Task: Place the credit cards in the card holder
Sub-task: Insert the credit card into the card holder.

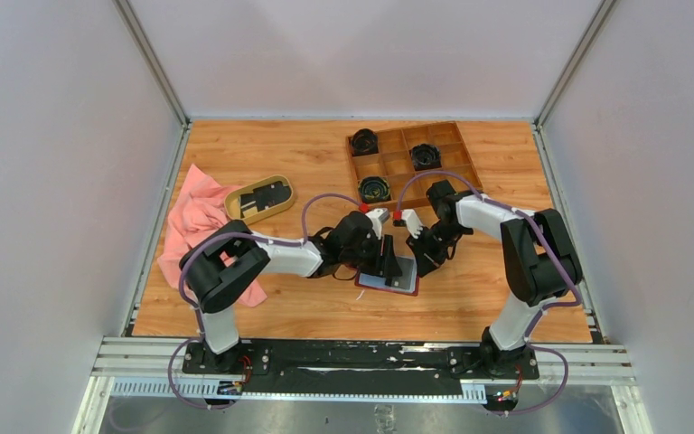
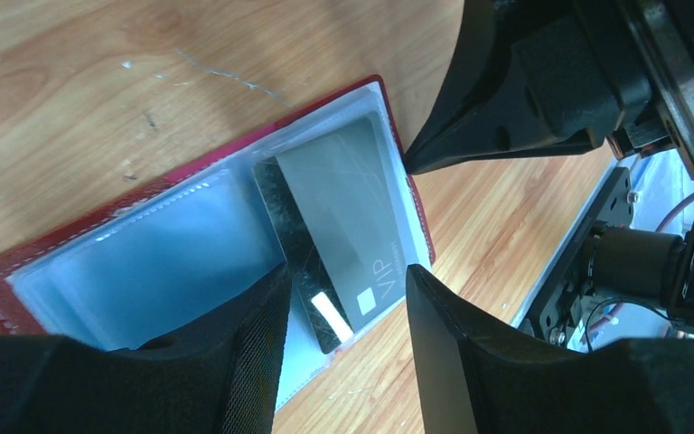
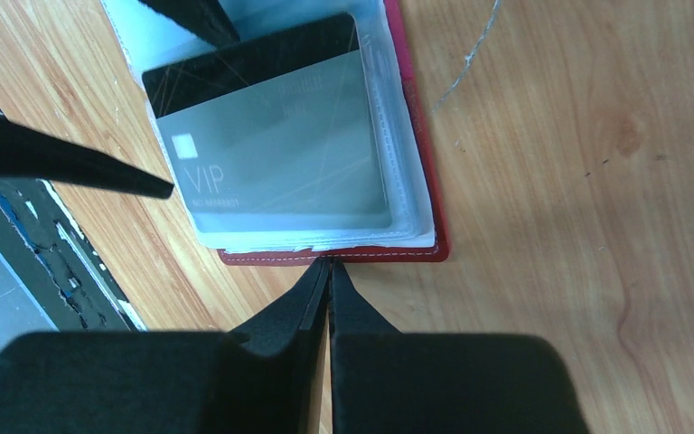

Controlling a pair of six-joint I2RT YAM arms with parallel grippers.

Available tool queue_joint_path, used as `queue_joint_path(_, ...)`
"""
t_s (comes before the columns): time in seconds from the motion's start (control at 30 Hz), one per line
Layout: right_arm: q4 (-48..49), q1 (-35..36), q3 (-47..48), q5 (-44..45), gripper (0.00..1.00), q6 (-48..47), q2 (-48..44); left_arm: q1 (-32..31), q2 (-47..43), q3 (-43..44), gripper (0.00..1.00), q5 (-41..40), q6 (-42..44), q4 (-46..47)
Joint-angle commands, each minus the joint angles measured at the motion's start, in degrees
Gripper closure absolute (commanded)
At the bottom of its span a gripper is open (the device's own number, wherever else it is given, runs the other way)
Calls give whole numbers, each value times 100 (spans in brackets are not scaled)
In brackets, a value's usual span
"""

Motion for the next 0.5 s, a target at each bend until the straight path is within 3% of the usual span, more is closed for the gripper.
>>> queue_joint_path(0.0,-159,-73,119,-96,95,71,121,-171,173,180,49,154,-69,1)
queue_joint_path(0.47,-159,-73,126,-156,95,106,119,-386,278,458,50,269,-158,5)
